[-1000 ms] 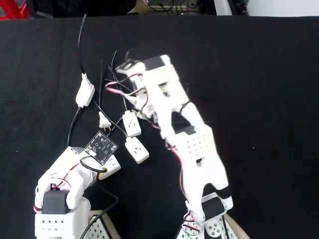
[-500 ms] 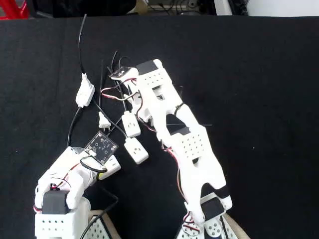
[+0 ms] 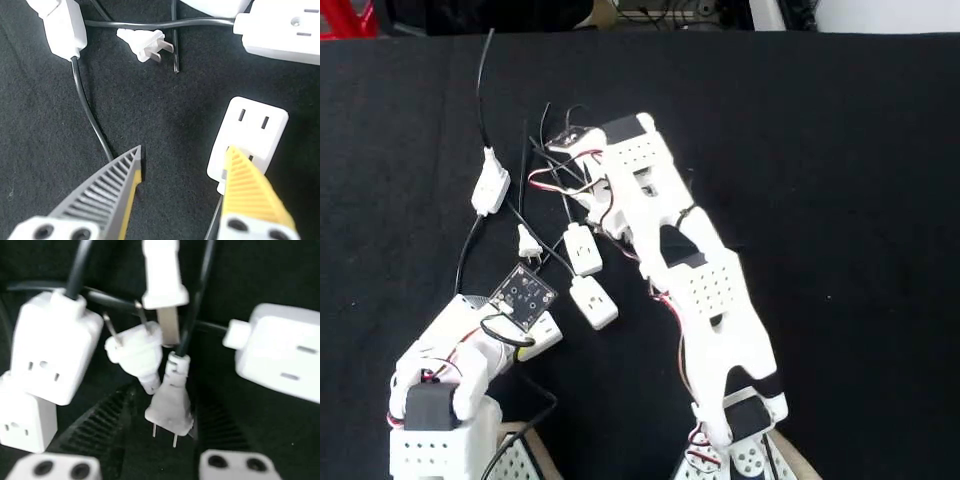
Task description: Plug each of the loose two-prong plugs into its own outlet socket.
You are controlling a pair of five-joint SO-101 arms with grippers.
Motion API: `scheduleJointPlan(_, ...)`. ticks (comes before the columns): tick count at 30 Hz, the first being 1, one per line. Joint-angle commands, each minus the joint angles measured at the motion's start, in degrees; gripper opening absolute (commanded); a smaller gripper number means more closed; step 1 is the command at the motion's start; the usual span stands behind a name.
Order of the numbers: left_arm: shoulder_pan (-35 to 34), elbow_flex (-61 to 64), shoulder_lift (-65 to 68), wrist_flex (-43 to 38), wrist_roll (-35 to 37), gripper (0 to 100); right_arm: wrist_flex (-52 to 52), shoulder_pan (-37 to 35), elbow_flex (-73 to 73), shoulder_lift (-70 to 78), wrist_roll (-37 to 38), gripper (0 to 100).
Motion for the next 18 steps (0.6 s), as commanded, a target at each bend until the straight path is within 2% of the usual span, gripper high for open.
scheduleJointPlan(1,-0.57,2.42,0.09,-0.09,-0.88,26,2.11,2.99,-3.03,-0.75,0.09,15.5)
scheduleJointPlan(13,-0.57,2.42,0.09,-0.09,-0.88,26,2.11,3.16,-2.59,-4.35,-0.26,15.1)
scheduleJointPlan(17,-0.57,2.42,0.09,-0.09,-0.88,26,1.93,2.37,-0.40,-4.35,0.09,2.5)
scheduleJointPlan(18,-0.57,2.42,0.09,-0.09,-0.88,26,1.93,2.11,-0.04,-4.35,0.09,2.7)
